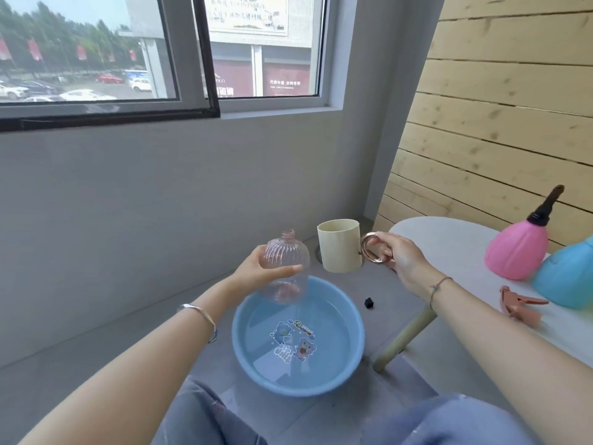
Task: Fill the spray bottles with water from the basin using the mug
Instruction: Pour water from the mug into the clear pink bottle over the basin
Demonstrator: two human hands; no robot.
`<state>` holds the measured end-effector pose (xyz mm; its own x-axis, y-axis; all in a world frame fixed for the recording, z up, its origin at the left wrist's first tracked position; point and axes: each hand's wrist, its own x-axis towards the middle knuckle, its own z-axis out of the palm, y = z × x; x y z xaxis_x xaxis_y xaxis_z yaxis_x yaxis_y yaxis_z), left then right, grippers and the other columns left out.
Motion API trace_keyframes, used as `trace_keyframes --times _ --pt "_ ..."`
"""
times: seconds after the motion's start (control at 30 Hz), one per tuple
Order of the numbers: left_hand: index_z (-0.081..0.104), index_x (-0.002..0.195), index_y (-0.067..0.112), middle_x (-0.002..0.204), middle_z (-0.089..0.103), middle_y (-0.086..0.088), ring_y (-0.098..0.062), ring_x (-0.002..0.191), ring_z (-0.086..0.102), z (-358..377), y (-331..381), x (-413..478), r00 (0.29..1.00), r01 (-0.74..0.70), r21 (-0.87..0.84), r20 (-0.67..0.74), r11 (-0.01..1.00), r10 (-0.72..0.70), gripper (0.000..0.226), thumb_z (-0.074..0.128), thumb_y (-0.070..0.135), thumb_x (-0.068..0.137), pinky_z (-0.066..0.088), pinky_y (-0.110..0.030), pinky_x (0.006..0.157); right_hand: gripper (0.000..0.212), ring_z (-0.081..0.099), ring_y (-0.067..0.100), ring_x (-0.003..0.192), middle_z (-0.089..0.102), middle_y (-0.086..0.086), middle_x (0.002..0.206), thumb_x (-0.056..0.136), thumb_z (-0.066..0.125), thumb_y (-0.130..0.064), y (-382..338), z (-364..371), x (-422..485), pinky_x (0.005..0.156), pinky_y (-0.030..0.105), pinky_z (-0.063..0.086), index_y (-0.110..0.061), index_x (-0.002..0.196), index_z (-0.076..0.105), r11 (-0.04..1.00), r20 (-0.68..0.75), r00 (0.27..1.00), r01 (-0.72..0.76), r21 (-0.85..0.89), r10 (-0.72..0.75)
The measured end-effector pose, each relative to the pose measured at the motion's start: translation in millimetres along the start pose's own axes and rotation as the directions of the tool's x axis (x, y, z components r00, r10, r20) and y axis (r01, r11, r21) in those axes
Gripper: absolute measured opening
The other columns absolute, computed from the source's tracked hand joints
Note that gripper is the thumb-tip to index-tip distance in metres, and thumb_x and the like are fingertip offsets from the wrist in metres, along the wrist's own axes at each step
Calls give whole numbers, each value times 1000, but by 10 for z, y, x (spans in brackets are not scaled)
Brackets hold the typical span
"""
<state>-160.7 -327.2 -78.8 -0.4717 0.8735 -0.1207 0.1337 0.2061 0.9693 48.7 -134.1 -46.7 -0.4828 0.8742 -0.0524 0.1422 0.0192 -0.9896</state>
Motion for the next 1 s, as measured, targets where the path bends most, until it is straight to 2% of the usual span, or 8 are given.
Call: trace_keyframes --times 0.13,0.3,0.47,0.57,0.63,0.77,0.87,1.0 --pt "52 128 27 116 69 8 -6 103 68 -47 -3 -113 999 -7 15 -34 1000 8 92 90 57 50 55 -33 93 31 32 14 54 31 -6 44 93 49 -20 -82 8 -34 62 26 31 -11 65 59 1000 21 999 -25 -5 25" --pt "53 128 24 116 69 6 -5 100 68 -47 46 -121 999 -26 27 -45 999 27 70 88 35 69 55 -18 77 32 33 15 54 32 -11 36 90 52 -27 55 146 83 64 28 31 -14 61 54 997 13 997 -72 -37 73" --pt "60 117 24 109 73 3 -9 96 70 -70 -194 22 998 33 32 -46 999 -31 48 84 25 75 56 -21 80 33 37 17 57 40 -1 54 86 61 -35 318 349 266 68 28 34 -15 60 52 966 31 991 -120 -231 131" --pt "56 122 23 113 71 3 -7 98 70 -120 -453 201 992 90 -18 -87 996 -91 71 92 36 62 56 -24 82 29 37 16 58 42 0 60 87 60 -27 456 474 400 66 24 35 -13 63 52 940 78 983 -135 -315 167" --pt "53 125 23 115 70 4 -7 101 68 -131 -682 364 985 139 -26 -98 990 -141 86 93 42 51 55 -25 85 31 37 15 57 41 2 60 88 60 -23 645 568 536 55 18 35 -12 61 51 912 104 973 -153 -380 207" --pt "44 127 25 116 63 5 -7 105 63 -81 -1199 585 960 267 -13 -81 964 -267 87 94 38 57 50 -23 83 28 32 16 59 36 6 66 86 60 -25 1264 728 739 54 25 28 -11 66 46 834 168 943 -162 -527 288" --pt "44 126 25 117 60 3 -12 109 59 -19 -1565 700 940 323 29 -124 946 -317 102 91 57 41 47 -23 82 30 29 17 59 34 3 61 83 59 -21 1748 781 822 54 28 23 -13 61 41 755 184 928 -137 -641 325" --pt "46 115 24 116 59 2 -12 104 58 121 -1894 855 931 351 56 -124 935 -343 84 91 52 49 45 -22 77 26 32 19 63 38 4 68 85 58 -26 2274 847 906 55 28 24 -13 67 43 678 203 893 -142 -721 403"
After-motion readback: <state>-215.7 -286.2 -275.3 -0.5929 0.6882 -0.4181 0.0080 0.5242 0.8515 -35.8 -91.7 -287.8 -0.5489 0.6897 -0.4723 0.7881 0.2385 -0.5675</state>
